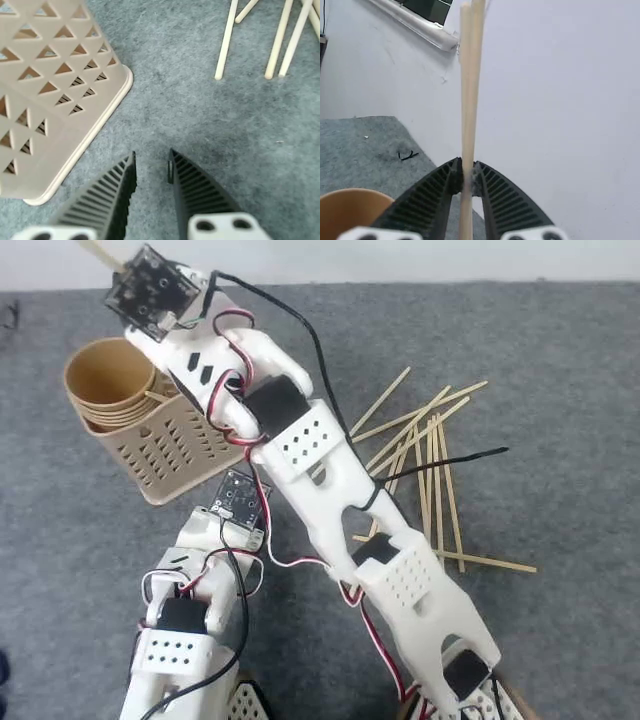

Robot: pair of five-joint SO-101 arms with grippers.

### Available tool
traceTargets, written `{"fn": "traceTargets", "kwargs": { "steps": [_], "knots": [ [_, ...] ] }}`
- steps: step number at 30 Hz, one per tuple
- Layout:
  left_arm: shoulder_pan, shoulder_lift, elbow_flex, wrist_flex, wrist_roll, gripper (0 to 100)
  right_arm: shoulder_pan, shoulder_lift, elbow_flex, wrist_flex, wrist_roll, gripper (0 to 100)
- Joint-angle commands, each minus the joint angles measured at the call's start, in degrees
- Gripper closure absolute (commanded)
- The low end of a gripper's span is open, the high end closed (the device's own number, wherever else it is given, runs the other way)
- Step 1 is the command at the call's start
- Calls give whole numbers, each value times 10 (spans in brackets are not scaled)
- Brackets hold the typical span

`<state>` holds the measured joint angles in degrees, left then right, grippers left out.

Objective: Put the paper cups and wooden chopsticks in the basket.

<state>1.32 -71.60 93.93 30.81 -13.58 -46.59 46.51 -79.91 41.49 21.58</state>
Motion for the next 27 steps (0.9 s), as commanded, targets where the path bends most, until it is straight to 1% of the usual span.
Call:
{"fn": "traceTargets", "kwargs": {
  "steps": [1, 10, 11, 15, 20, 24, 27],
  "knots": [
    [2, -8, -6, -16, -7, 906, -11, -23, -29, 5, -4, 991],
    [2, -8, -6, -16, -7, 906, 0, 30, -34, 23, 0, 983],
    [2, -8, -6, -16, -7, 906, 2, 29, -34, 27, 0, 964],
    [2, -8, -6, -16, -7, 906, 0, 11, -34, 104, -2, 824],
    [2, -8, -6, -16, -7, 906, 0, -7, -34, 126, 0, 870],
    [2, -8, -6, -16, -7, 906, 10, -40, -34, 148, 1, 879],
    [2, -8, -6, -16, -7, 906, 28, -96, -34, 198, 40, 880]
  ]
}}
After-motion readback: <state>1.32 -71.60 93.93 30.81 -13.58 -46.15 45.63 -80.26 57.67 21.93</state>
